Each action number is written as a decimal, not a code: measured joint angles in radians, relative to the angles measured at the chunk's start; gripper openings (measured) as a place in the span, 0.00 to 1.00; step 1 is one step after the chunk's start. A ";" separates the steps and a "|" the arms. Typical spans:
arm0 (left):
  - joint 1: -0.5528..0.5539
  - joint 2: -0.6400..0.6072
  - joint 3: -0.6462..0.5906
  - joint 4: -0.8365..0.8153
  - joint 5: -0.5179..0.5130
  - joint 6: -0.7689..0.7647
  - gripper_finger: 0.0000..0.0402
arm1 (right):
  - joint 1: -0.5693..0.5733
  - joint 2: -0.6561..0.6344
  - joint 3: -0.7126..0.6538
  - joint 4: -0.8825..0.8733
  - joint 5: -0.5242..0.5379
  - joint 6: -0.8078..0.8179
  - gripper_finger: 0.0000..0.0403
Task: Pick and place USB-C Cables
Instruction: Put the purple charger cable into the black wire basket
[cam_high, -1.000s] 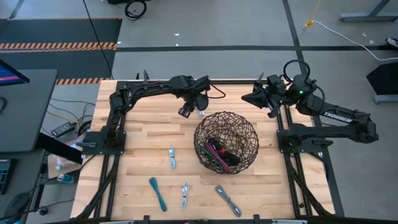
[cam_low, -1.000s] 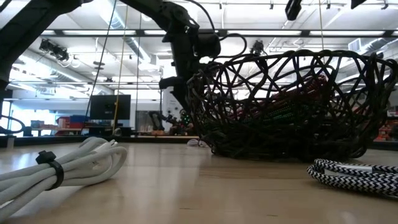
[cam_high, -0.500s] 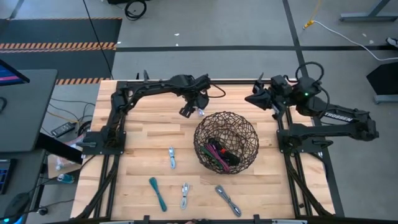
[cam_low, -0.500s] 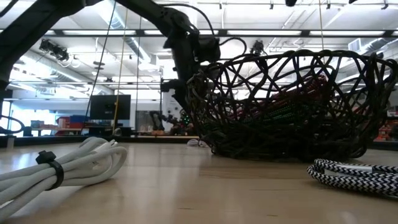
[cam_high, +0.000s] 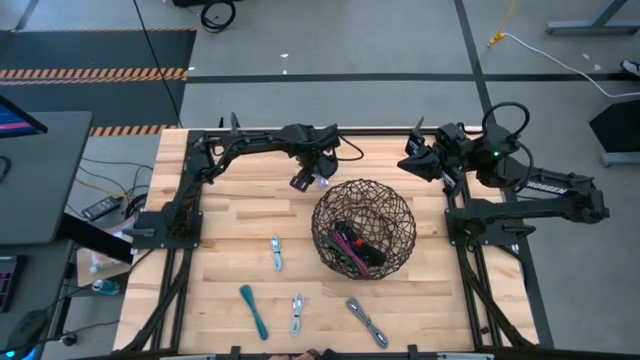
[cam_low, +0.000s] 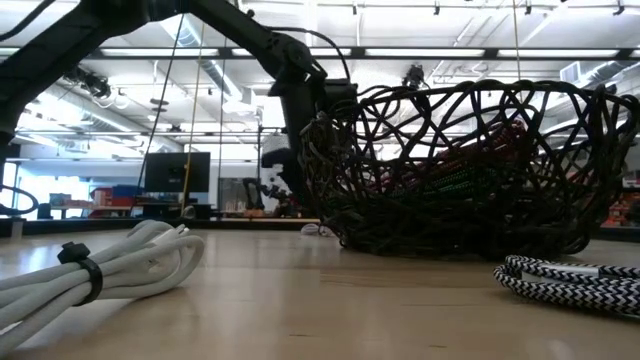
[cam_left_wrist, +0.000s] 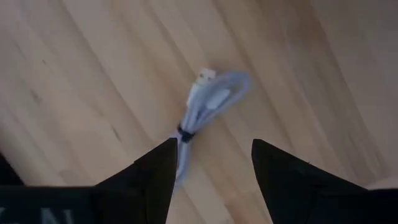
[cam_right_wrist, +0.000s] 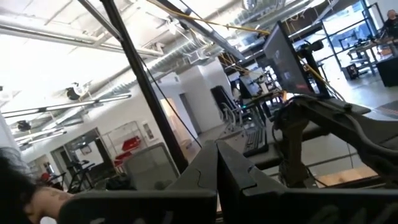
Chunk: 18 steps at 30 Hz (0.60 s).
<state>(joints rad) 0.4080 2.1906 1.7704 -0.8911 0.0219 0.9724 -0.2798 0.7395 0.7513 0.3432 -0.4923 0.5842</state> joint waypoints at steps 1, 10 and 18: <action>0.000 0.004 0.002 0.016 0.000 0.005 0.53 | 0.003 0.000 0.000 0.000 0.000 0.000 0.00; -0.001 0.031 0.001 0.021 -0.001 0.015 0.53 | 0.044 0.000 0.000 0.024 0.002 0.000 0.00; 0.002 0.031 0.001 0.049 0.001 0.016 0.53 | 0.065 0.000 0.000 0.046 0.019 0.000 0.00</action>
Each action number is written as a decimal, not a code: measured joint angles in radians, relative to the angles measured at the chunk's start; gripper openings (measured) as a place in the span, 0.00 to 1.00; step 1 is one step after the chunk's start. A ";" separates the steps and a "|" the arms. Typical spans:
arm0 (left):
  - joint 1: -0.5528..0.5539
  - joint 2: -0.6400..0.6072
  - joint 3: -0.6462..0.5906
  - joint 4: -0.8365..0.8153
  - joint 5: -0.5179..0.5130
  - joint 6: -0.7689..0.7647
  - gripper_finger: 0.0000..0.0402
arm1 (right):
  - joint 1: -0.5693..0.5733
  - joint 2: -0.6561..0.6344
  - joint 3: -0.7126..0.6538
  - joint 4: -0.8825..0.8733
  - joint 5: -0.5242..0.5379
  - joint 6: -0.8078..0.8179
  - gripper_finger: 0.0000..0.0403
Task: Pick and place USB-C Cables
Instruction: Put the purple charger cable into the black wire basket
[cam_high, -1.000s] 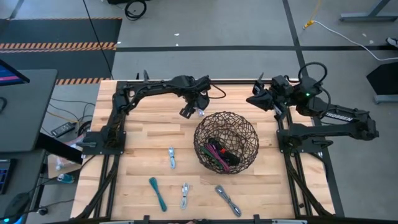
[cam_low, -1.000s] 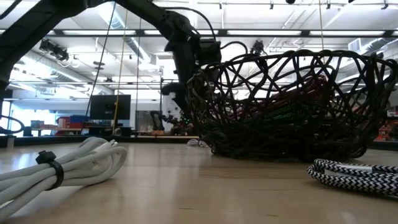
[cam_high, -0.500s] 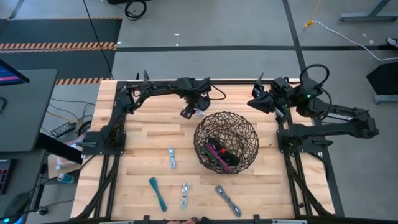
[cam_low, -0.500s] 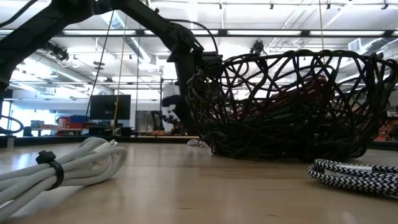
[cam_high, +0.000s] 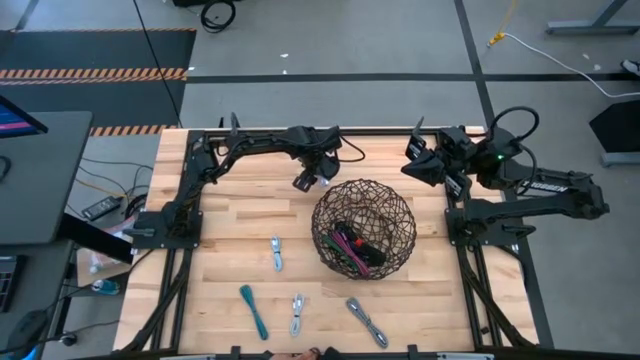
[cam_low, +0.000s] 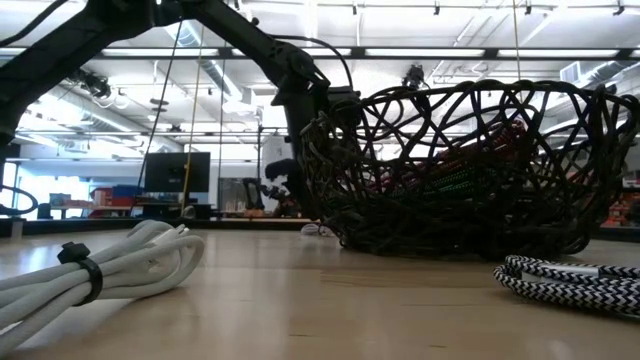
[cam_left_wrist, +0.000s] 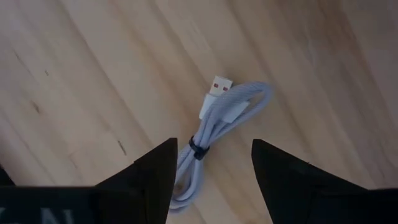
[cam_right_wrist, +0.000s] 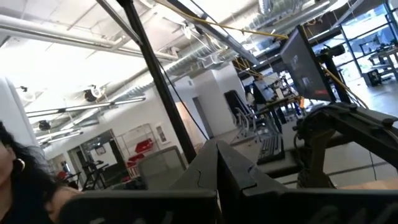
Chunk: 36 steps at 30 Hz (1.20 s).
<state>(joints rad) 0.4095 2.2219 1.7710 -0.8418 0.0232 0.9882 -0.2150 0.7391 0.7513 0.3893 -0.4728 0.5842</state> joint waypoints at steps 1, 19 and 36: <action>0.000 0.000 0.000 -0.001 0.004 0.000 0.53 | 0.000 0.000 0.000 0.000 0.000 0.000 0.00; 0.000 0.016 0.000 -0.001 0.017 -0.012 0.53 | 0.000 0.000 0.000 0.044 0.000 0.000 0.00; -0.004 0.021 0.000 -0.013 0.000 -0.011 0.02 | 0.000 0.000 0.000 0.097 0.030 -0.001 0.01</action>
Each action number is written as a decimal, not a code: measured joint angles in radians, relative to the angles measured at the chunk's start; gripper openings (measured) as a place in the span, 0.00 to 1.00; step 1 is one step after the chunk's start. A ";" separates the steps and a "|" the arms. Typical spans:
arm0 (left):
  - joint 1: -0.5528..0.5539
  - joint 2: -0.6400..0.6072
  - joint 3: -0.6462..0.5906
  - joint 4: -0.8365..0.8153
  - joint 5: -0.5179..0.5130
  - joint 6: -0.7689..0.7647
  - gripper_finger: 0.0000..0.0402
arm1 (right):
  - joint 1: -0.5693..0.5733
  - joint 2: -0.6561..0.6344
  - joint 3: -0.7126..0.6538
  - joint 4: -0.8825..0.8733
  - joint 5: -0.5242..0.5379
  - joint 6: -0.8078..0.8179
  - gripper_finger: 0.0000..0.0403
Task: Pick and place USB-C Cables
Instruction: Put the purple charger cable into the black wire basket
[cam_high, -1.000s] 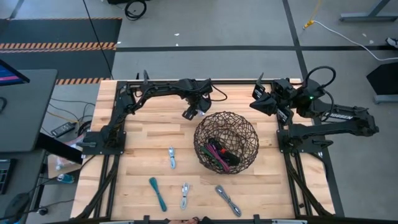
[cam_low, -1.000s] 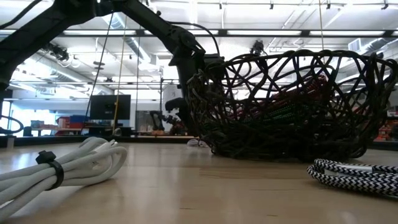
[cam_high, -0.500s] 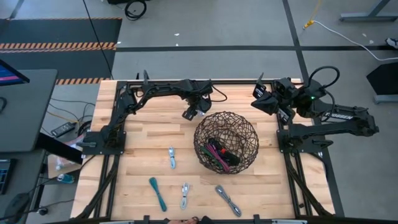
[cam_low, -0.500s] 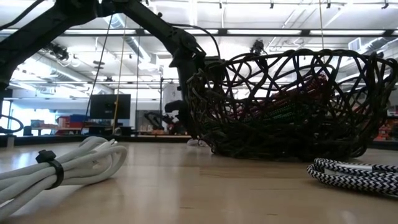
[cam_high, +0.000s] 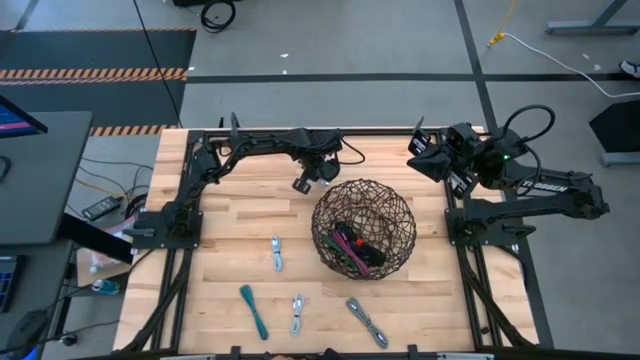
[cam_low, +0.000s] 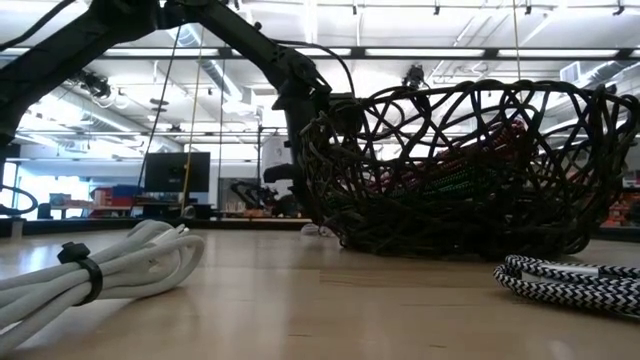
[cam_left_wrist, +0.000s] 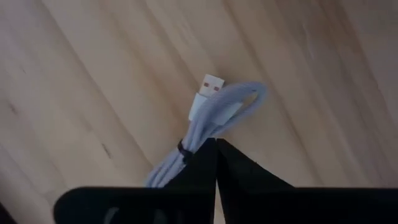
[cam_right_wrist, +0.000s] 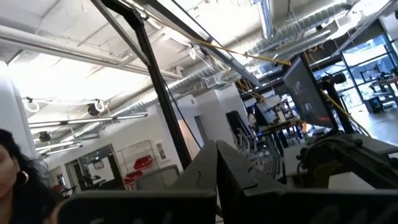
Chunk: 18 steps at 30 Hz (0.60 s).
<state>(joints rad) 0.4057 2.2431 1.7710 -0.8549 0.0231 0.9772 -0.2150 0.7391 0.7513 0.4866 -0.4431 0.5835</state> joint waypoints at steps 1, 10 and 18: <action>0.000 0.001 0.000 -0.010 0.000 0.001 0.02 | 0.000 0.000 0.000 0.000 0.000 0.000 0.01; 0.000 0.001 0.000 -0.019 0.000 -0.075 0.02 | 0.000 0.000 0.000 -0.001 -0.001 0.000 0.01; -0.013 0.001 0.000 0.011 0.000 -0.113 0.21 | 0.000 0.000 0.000 -0.001 -0.004 0.001 0.01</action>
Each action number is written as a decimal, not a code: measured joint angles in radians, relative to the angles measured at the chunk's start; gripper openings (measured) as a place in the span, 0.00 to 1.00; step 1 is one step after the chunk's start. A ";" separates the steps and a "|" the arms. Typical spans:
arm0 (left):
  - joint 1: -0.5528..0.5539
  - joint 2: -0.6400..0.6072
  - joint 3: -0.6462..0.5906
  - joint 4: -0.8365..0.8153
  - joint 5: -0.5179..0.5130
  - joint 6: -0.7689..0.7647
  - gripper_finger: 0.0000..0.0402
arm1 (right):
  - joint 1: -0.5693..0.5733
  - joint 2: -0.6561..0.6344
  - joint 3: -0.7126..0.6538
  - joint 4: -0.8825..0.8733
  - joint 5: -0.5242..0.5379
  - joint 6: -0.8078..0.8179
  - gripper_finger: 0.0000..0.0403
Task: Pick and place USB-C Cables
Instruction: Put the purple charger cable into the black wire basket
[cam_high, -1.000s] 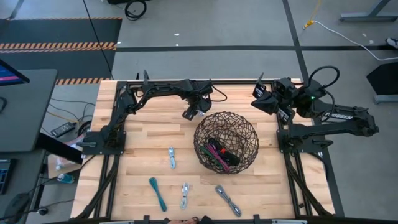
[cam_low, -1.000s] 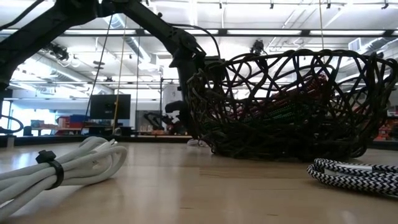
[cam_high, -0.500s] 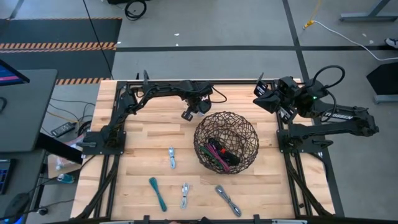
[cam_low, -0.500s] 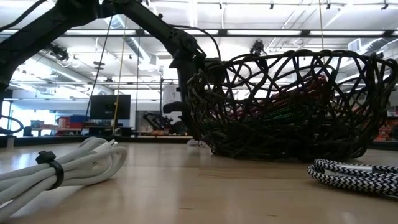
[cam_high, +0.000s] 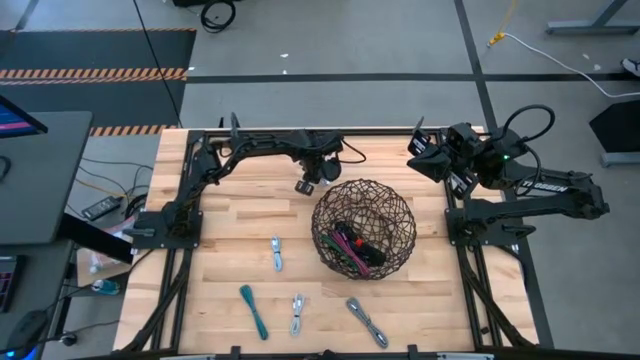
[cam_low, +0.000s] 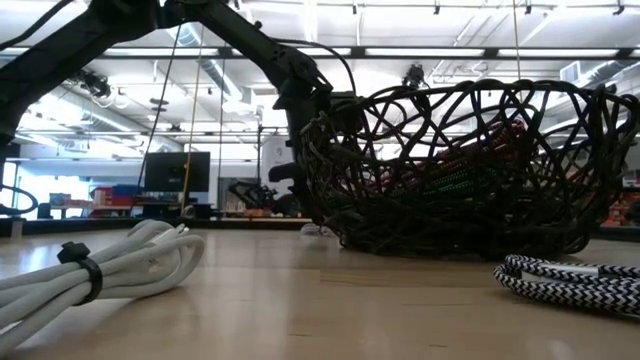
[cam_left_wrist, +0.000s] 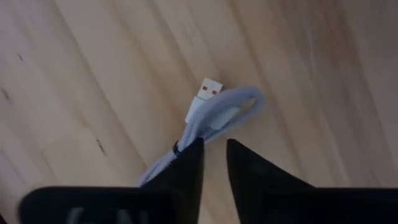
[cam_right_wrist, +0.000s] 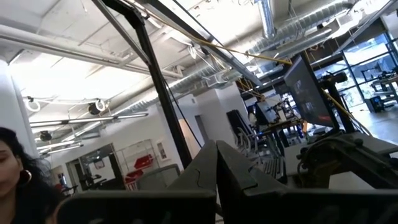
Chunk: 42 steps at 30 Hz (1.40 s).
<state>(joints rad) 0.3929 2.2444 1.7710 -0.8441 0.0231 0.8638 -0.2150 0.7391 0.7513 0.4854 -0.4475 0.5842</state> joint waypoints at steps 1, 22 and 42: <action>-0.004 0.000 0.000 -0.001 0.000 -0.024 0.24 | 0.000 0.000 0.000 0.000 -0.002 0.000 0.01; -0.061 0.000 0.031 0.025 -0.119 -0.054 0.54 | 0.000 0.000 0.000 -0.012 -0.046 0.025 0.01; 0.042 0.000 0.031 0.016 0.018 -0.047 0.54 | 0.000 0.000 0.000 -0.008 -0.052 0.026 0.01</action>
<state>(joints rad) 0.4346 2.2448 1.8019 -0.8278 0.0406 0.8163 -0.2150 0.7391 0.7513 0.4774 -0.4995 0.6106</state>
